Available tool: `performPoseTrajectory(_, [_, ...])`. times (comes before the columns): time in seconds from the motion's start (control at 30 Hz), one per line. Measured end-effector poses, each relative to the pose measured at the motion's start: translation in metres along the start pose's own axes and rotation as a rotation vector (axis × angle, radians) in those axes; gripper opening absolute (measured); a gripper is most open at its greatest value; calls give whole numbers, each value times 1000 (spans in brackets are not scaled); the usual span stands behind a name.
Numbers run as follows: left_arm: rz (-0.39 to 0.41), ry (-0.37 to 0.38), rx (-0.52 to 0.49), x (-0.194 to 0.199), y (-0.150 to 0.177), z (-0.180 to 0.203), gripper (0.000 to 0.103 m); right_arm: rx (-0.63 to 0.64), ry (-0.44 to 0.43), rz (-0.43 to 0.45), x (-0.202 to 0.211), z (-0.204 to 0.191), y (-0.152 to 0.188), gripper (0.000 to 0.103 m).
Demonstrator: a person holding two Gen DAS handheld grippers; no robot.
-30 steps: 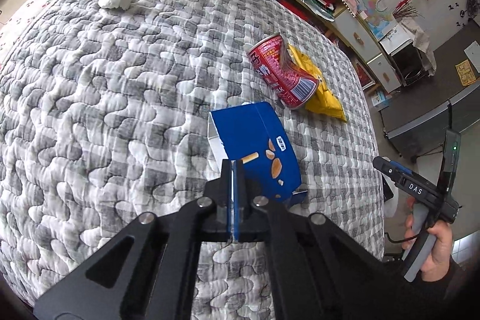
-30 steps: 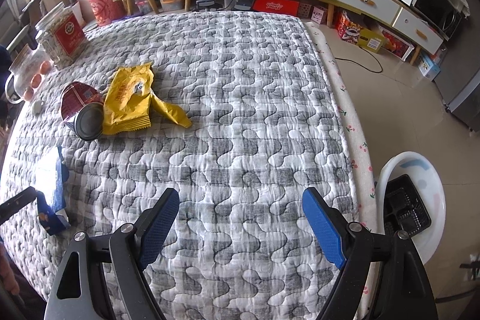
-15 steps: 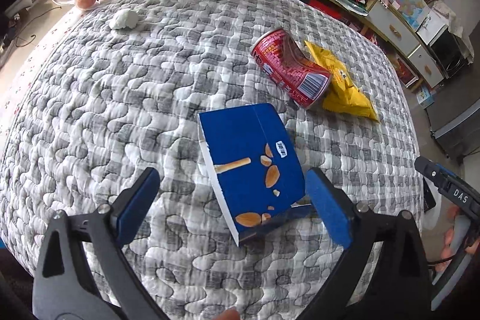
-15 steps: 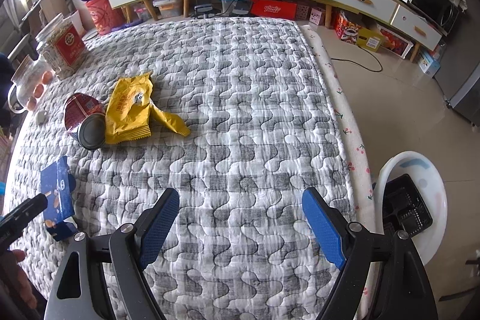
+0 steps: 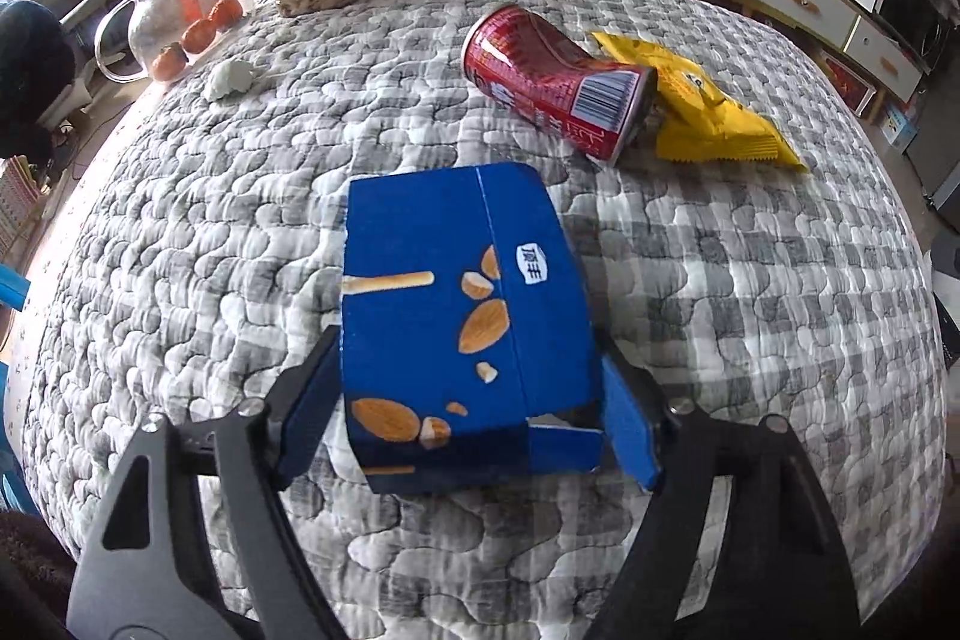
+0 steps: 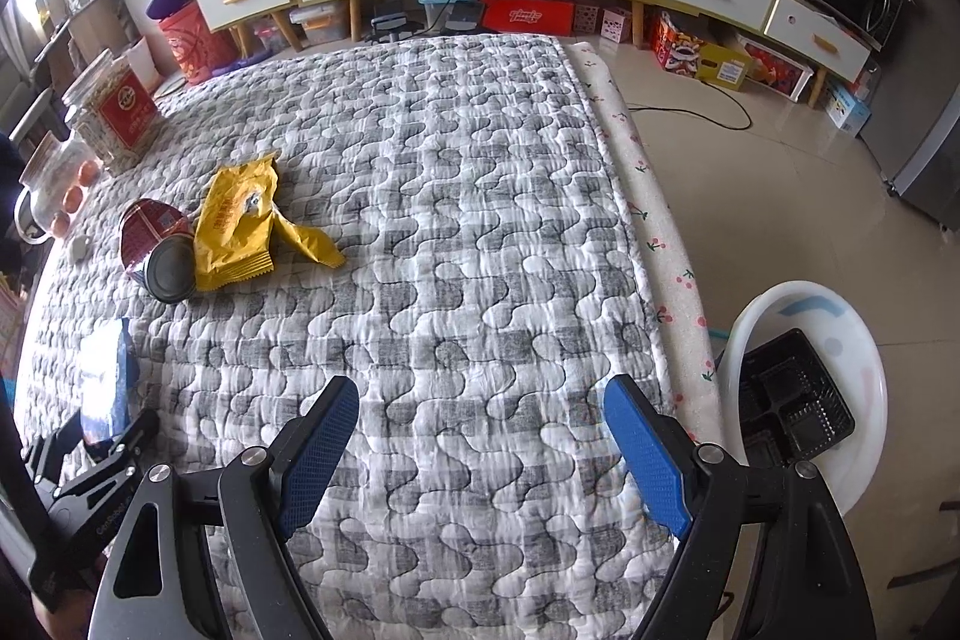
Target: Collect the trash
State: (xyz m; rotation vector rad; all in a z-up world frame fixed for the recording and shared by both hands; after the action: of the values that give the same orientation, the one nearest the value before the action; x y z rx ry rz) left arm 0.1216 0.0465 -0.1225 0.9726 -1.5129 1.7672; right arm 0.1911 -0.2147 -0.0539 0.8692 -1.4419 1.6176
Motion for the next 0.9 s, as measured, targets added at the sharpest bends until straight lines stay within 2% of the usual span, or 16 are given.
performPoseTrajectory(0.23, [1,82,4,5,-2,-10,68,15,0,6,-1,-7,-3,85])
performPoseTrajectory(0.4, [-12,149,51,15,-10,-32,67,38,-18,16,1,-19,-6,85])
performPoseTrajectory(0.67, [53,156,91,40,-32,-66,67,93,-100,6,-5,-64,-34,85])
performPoseTrajectory(0.77, [56,165,93,43,-35,-72,67,104,-110,6,-16,-84,-52,85])
performPoseTrajectory(0.9, [42,173,106,41,-37,-82,67,189,-116,-20,-37,-119,-65,85])
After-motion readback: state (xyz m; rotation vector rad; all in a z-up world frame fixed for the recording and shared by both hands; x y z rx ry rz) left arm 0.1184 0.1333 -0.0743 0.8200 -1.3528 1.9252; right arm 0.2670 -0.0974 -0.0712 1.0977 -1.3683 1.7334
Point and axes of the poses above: each gripper's, at about its wrist camera, not at the fingertips, and x roughly against the way its jaws point, z to its right, y to its underside, the point moved 3 cm from there along -x, roughly the way its jaws point, and after that the axes turned 7 degrees about y, right-handed, at the moved point
